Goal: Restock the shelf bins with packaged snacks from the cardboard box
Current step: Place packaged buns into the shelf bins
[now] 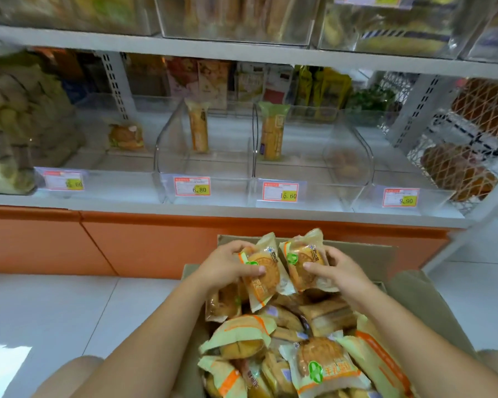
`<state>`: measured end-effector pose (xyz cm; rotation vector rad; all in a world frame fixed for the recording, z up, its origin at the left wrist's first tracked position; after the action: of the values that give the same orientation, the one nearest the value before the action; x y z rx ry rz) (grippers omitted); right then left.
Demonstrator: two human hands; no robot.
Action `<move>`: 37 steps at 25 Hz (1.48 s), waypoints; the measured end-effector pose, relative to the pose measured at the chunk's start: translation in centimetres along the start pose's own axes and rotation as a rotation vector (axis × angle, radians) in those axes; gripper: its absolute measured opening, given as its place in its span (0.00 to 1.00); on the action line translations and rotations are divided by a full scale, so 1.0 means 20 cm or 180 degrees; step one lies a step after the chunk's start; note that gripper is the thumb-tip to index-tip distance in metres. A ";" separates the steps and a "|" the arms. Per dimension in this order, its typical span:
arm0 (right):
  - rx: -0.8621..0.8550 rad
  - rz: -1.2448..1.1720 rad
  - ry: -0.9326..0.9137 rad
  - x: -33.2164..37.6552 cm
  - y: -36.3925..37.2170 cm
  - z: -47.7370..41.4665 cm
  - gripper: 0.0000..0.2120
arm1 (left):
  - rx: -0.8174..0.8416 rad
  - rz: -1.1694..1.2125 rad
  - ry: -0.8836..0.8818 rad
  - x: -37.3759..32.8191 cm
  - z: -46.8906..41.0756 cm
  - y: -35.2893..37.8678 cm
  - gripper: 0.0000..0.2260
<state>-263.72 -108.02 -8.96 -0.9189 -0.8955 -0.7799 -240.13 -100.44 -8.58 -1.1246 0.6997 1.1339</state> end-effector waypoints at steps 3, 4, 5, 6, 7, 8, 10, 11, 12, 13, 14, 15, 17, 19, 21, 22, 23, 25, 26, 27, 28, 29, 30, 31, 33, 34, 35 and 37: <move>0.0098 -0.0265 -0.0102 0.08 0.06 0.00 0.36 | 0.0040 0.0058 0.0017 -0.02 0.00 -0.12 0.19; 0.0080 -0.0373 -0.0138 0.10 0.08 0.00 0.39 | 0.0081 0.0031 0.0051 -0.02 0.00 -0.14 0.19; 0.0097 -0.0461 -0.0151 0.12 0.10 -0.01 0.38 | 0.0123 -0.0001 0.0072 -0.02 0.00 -0.15 0.18; 0.0134 -0.0490 -0.0162 0.15 0.11 -0.01 0.33 | 0.0132 -0.0023 0.0081 -0.01 -0.01 -0.17 0.18; 0.0201 -0.0476 -0.0175 0.18 0.13 0.00 0.26 | 0.0112 -0.0007 0.0068 0.00 -0.02 -0.19 0.19; 0.0255 -0.0458 -0.0188 0.21 0.15 0.00 0.21 | 0.0081 0.0038 0.0052 0.01 -0.03 -0.20 0.19; 0.0306 -0.0457 -0.0240 0.26 0.18 0.02 0.21 | 0.0051 0.0202 0.0111 -0.01 -0.05 -0.22 0.21; 0.0270 -0.0490 -0.0234 0.27 0.17 0.03 0.25 | 0.0072 0.0286 0.0146 -0.02 -0.07 -0.22 0.23; 0.0211 -0.0535 -0.0213 0.27 0.15 0.04 0.28 | 0.0114 0.0324 0.0181 -0.04 -0.09 -0.23 0.24; 0.0150 -0.0593 -0.0183 0.25 0.13 0.04 0.28 | 0.0153 0.0317 0.0225 -0.06 -0.11 -0.22 0.24; 0.0086 -0.0659 -0.0150 0.22 0.10 0.04 0.25 | 0.0188 0.0284 0.0249 -0.07 -0.13 -0.22 0.24; 0.0025 -0.0727 -0.0119 0.18 0.07 0.05 0.21 | 0.0220 0.0249 0.0271 -0.08 -0.16 -0.20 0.22; -0.0135 -0.0870 0.0026 0.08 0.02 0.08 0.14 | 0.0353 0.0140 0.0301 -0.11 -0.20 -0.15 0.19; -0.0261 -0.0988 0.0221 -0.02 -0.02 0.11 0.12 | 0.0579 0.0092 0.0291 -0.12 -0.24 -0.08 0.18; -0.0231 -0.1066 0.0316 -0.08 -0.01 0.13 0.19 | 0.0702 0.0284 0.0137 -0.11 -0.24 -0.02 0.18; -0.0209 -0.1080 0.0340 -0.08 -0.02 0.13 0.24 | 0.0703 0.0350 0.0068 -0.11 -0.24 -0.01 0.18; -0.0181 -0.1060 0.0334 -0.06 -0.02 0.13 0.29 | 0.0674 0.0377 0.0027 -0.10 -0.25 0.00 0.18; -0.0025 -0.1028 0.0197 0.02 -0.04 0.11 0.28 | 0.0577 0.0474 0.0052 -0.11 -0.24 0.00 0.17; 0.0069 -0.1027 0.0117 0.05 -0.05 0.09 0.26 | 0.0553 0.0510 0.0068 -0.12 -0.23 -0.01 0.16; 0.0147 -0.0994 0.0037 0.09 -0.05 0.08 0.26 | 0.0526 0.0526 0.0060 -0.12 -0.21 -0.01 0.16; 0.0236 -0.0930 -0.0032 0.12 -0.05 0.09 0.27 | 0.0481 0.0550 0.0040 -0.13 -0.18 -0.02 0.16; 0.0346 -0.0882 -0.0096 0.16 -0.04 0.09 0.30 | 0.0395 0.0593 0.0028 -0.13 -0.15 -0.04 0.17; 0.0410 -0.0867 -0.0138 0.18 -0.03 0.08 0.35 | 0.0300 0.0608 0.0036 -0.14 -0.11 -0.06 0.17; 0.0430 -0.0835 -0.0163 0.19 -0.04 0.07 0.39 | 0.0213 0.0578 0.0052 -0.16 -0.08 -0.07 0.17; 0.0424 -0.0744 -0.0271 0.21 -0.05 0.06 0.38 | 0.0013 0.0508 0.0056 -0.19 -0.03 -0.09 0.16; 0.0433 -0.0761 -0.0318 0.23 -0.06 0.07 0.35 | -0.0121 0.0444 0.0083 -0.22 -0.01 -0.11 0.17; 0.0452 -0.0770 -0.0386 0.25 -0.07 0.08 0.31 | -0.0247 0.0366 0.0127 -0.28 0.01 -0.14 0.18; 0.0514 -0.0652 -0.0543 0.32 -0.08 0.09 0.28 | -0.0395 0.0317 0.0208 -0.37 0.05 -0.20 0.19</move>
<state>-263.02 -108.23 -2.07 -0.7667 -1.1987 -0.7985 -238.81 -102.05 -0.27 -1.2474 0.7512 1.2433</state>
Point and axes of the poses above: each hand's wrist, its own z-axis away from the middle knuckle, its own y-axis out of the palm, x = y × z, the point moved 5 cm from there along -z, towards the middle knuckle, and after that the axes turned 3 degrees about -z, right-handed, at the moved point
